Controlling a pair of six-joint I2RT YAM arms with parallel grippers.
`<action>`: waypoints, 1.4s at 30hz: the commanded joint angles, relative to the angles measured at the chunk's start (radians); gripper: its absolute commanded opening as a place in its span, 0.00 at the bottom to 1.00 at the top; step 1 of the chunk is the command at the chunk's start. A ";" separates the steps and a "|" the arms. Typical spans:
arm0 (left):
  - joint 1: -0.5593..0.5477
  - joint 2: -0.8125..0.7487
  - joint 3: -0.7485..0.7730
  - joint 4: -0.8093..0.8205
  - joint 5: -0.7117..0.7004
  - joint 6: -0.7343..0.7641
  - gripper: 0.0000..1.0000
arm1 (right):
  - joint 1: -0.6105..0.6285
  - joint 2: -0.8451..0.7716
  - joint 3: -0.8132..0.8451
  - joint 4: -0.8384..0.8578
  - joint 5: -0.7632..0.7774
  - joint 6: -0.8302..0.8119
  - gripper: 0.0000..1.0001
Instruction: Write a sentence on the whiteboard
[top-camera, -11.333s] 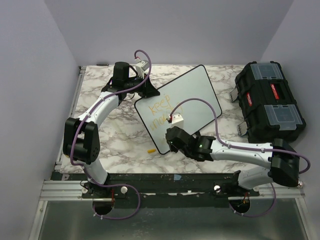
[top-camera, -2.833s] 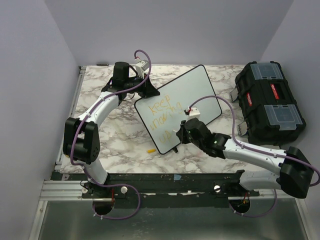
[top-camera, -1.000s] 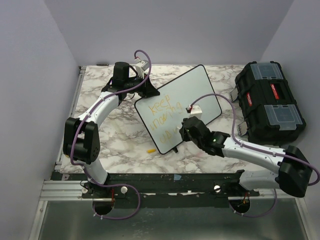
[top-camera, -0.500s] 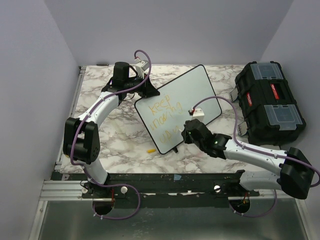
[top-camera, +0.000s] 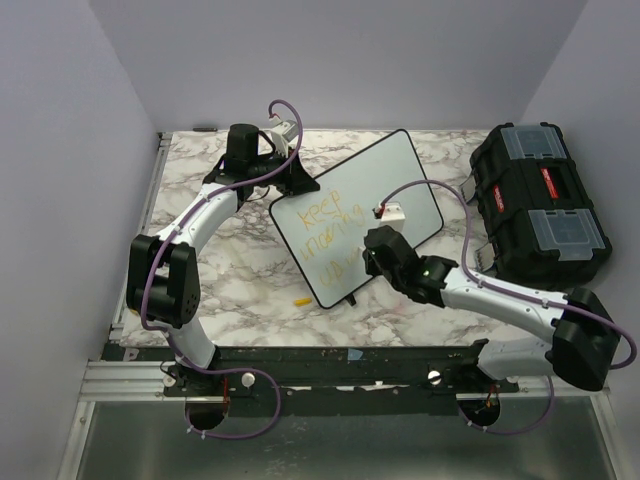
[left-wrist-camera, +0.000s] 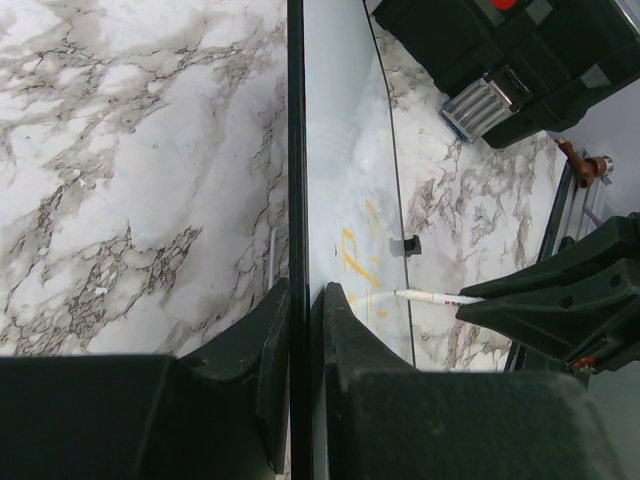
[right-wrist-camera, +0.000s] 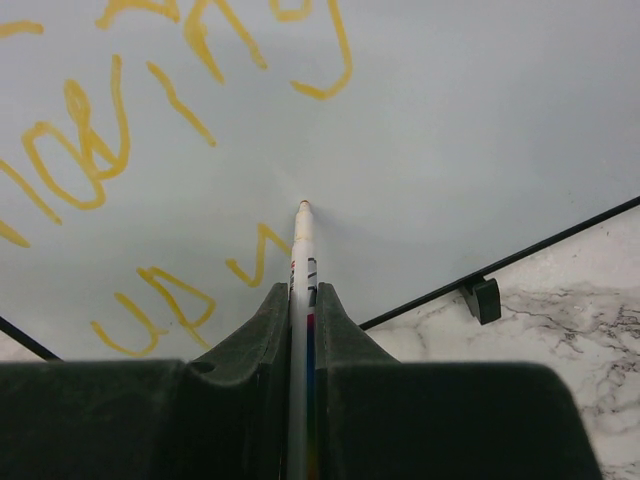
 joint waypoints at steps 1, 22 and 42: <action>-0.037 0.020 -0.024 -0.056 0.044 0.101 0.00 | -0.010 0.013 0.063 0.004 0.047 -0.038 0.01; -0.035 0.020 -0.024 -0.055 0.043 0.100 0.00 | -0.091 -0.185 -0.105 0.038 -0.048 -0.021 0.01; -0.035 0.016 -0.029 -0.055 0.041 0.101 0.00 | -0.101 -0.076 -0.062 0.094 -0.058 -0.025 0.01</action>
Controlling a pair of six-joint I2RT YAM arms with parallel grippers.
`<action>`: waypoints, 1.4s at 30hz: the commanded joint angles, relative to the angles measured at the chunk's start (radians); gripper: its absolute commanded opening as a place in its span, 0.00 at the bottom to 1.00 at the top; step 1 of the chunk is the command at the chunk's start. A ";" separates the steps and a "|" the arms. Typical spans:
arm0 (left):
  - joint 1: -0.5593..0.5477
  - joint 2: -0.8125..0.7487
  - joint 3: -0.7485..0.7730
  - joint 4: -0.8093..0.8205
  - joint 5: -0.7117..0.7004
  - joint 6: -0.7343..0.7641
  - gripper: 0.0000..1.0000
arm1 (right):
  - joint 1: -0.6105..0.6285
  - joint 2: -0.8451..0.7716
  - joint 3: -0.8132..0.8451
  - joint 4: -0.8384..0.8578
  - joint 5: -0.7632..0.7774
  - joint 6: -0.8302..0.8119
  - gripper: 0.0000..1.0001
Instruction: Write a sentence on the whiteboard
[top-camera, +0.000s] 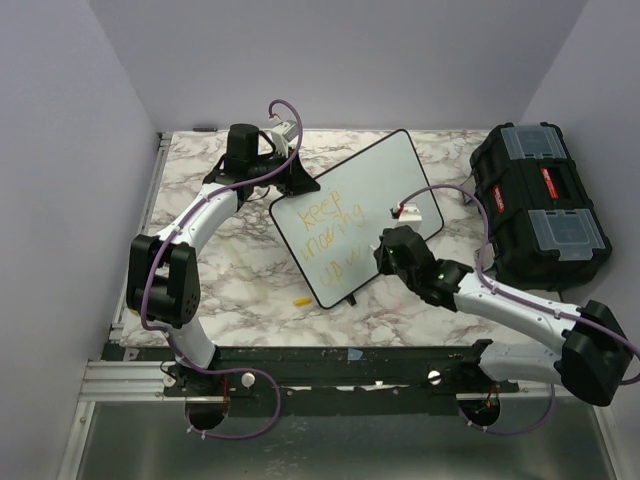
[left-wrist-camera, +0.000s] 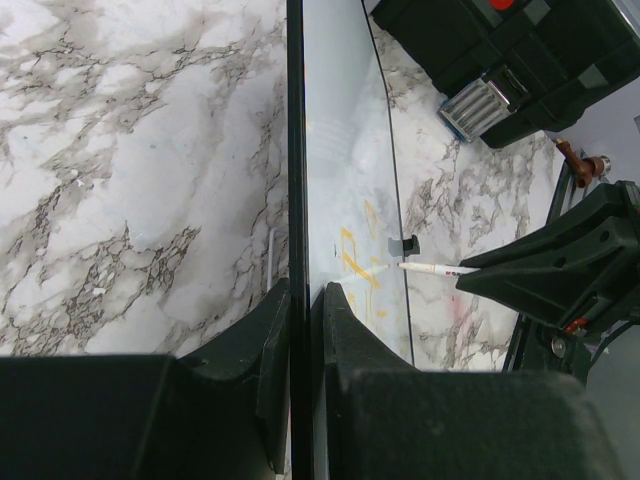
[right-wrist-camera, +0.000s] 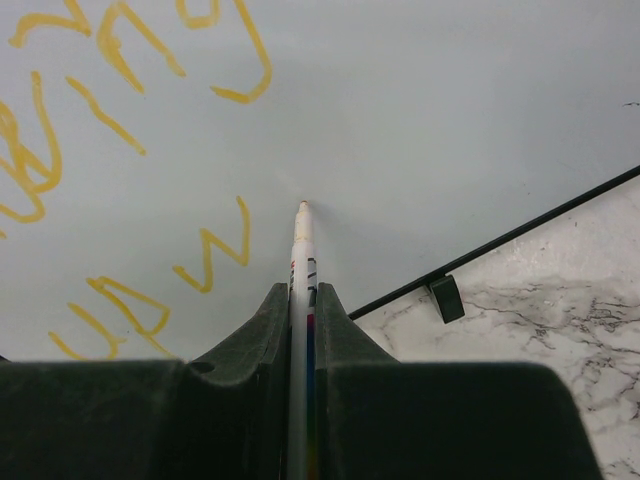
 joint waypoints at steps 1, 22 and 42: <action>-0.036 0.016 -0.028 -0.055 0.038 0.104 0.00 | -0.010 0.020 0.040 0.037 0.001 -0.003 0.01; -0.035 0.017 -0.026 -0.051 0.044 0.102 0.00 | -0.011 0.051 0.053 0.050 -0.077 -0.022 0.01; -0.035 0.015 -0.031 -0.052 0.042 0.101 0.00 | -0.011 0.005 -0.042 0.018 -0.158 0.024 0.01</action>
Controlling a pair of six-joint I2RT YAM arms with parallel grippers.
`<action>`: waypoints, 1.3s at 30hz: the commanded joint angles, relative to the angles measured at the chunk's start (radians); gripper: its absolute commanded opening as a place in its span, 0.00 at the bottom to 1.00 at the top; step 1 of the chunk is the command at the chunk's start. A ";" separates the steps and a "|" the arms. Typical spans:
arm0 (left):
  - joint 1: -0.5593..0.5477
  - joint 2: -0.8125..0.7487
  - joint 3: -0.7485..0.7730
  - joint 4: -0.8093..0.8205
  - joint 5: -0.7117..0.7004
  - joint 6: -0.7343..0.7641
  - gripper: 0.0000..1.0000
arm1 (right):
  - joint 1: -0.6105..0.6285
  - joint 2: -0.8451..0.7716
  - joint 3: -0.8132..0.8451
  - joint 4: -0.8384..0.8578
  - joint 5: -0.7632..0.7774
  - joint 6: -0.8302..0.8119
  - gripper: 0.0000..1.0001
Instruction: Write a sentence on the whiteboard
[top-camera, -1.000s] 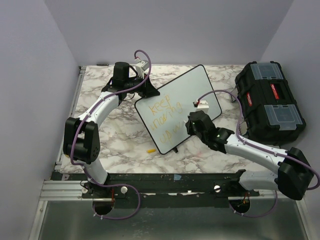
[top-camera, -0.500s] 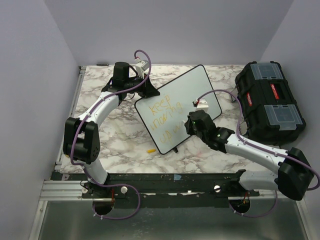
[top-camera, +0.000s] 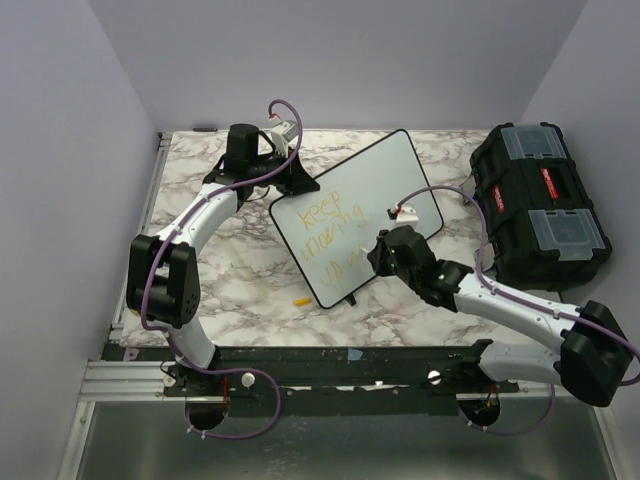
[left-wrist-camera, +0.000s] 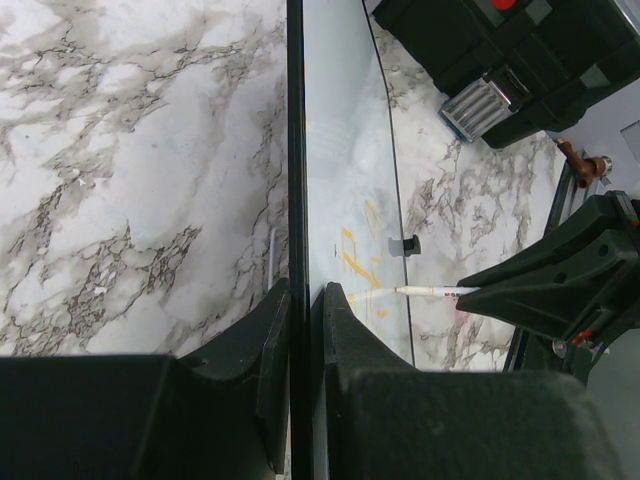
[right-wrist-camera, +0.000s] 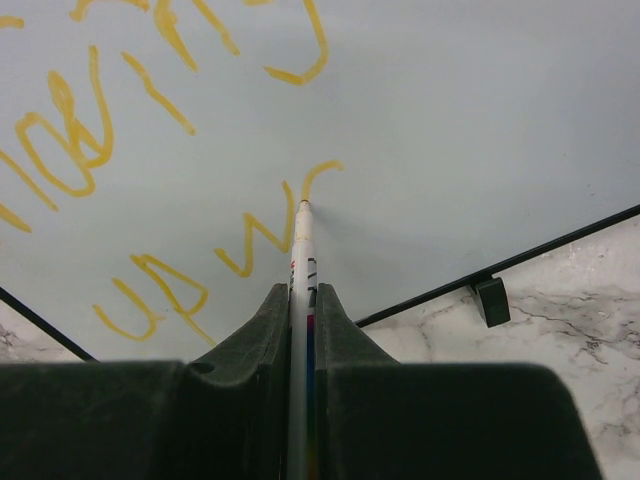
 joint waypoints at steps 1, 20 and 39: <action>-0.035 0.013 -0.030 -0.052 0.042 0.101 0.00 | -0.003 -0.008 -0.035 -0.036 -0.035 0.015 0.01; -0.035 0.014 -0.030 -0.052 0.039 0.102 0.00 | -0.006 0.013 0.016 -0.090 0.126 -0.008 0.01; -0.035 0.014 -0.027 -0.054 0.040 0.104 0.00 | -0.005 0.086 0.118 -0.071 0.116 -0.035 0.01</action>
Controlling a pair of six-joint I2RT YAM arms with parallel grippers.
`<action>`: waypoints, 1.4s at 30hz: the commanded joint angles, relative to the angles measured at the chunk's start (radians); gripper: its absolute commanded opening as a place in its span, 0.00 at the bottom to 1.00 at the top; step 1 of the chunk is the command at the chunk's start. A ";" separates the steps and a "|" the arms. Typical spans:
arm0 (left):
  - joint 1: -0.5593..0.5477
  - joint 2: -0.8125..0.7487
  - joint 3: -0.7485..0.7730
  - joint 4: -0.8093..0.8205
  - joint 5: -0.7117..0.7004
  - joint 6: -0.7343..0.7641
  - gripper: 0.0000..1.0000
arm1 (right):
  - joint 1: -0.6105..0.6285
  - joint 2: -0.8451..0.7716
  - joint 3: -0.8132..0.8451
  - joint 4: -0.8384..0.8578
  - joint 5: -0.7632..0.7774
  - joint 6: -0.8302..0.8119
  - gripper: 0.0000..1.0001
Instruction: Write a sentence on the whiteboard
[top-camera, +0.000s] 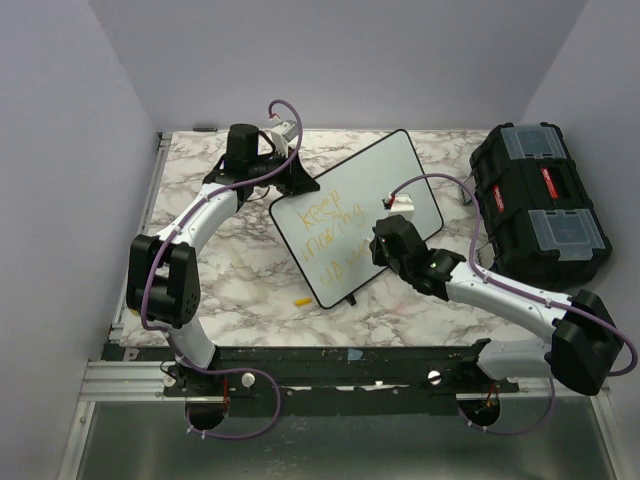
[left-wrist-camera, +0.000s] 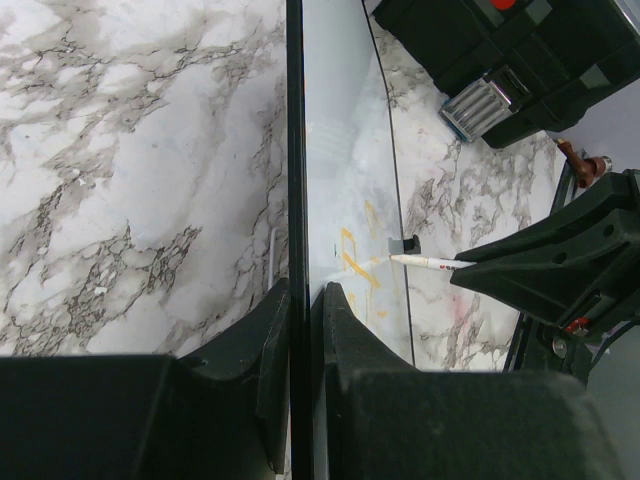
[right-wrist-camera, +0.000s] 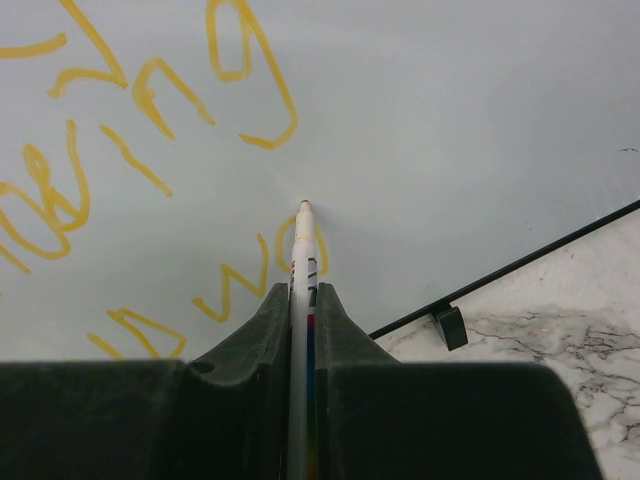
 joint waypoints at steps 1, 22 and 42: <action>-0.035 0.013 -0.027 -0.053 0.041 0.103 0.00 | -0.006 0.004 -0.008 0.004 -0.009 0.007 0.01; -0.035 0.013 -0.028 -0.052 0.044 0.099 0.00 | -0.005 -0.088 -0.086 -0.058 0.033 0.036 0.01; -0.035 0.015 -0.030 -0.050 0.039 0.100 0.00 | -0.033 -0.032 0.027 -0.011 0.058 -0.037 0.01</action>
